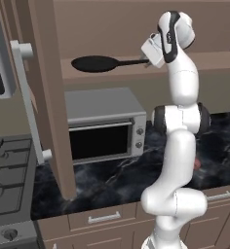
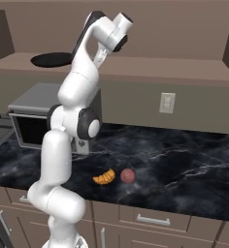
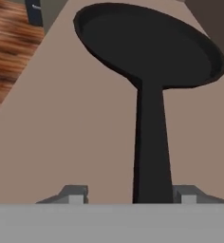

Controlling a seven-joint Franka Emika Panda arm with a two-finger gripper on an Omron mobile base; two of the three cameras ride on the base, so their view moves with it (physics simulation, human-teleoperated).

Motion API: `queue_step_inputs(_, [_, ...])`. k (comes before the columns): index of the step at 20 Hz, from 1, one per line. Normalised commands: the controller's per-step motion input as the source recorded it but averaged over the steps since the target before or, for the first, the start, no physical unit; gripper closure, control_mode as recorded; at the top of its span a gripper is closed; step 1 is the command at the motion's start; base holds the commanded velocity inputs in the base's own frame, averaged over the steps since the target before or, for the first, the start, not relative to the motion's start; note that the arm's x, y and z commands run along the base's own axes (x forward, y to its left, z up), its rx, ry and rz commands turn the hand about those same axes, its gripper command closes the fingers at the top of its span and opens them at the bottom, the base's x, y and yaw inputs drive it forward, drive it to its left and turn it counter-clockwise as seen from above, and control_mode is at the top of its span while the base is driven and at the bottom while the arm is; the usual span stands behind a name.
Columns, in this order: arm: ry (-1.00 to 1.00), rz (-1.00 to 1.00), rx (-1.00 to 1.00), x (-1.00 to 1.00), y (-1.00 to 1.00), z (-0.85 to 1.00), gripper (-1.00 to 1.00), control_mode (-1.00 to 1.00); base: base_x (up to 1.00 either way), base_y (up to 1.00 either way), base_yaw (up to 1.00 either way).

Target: Pick the pan from the cabinet and place it on the stove. Then turn on the stove burner for the pan.

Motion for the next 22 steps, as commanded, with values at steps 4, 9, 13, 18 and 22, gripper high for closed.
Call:
queue_step_inputs(4, [0.02,0.0,-0.05,0.0,0.05,-0.46,1.0,-1.0,0.0,0.0,0.0])
queue_step_inputs(9, [0.0,0.0,-0.02,-0.1,0.0,-0.51,1.0,-1.0,0.0,0.0,0.0])
queue_step_inputs(13, [0.0,0.0,0.0,-0.37,0.0,-0.28,1.0,-1.0,0.0,0.0,0.0])
queue_step_inputs(18, [-0.08,0.0,0.01,-0.87,0.0,-0.18,1.0,-1.0,0.0,0.0,0.0])
queue_step_inputs(22, [-0.04,0.0,0.01,-0.94,0.0,-0.29,1.0,-1.0,0.0,0.0,0.0])
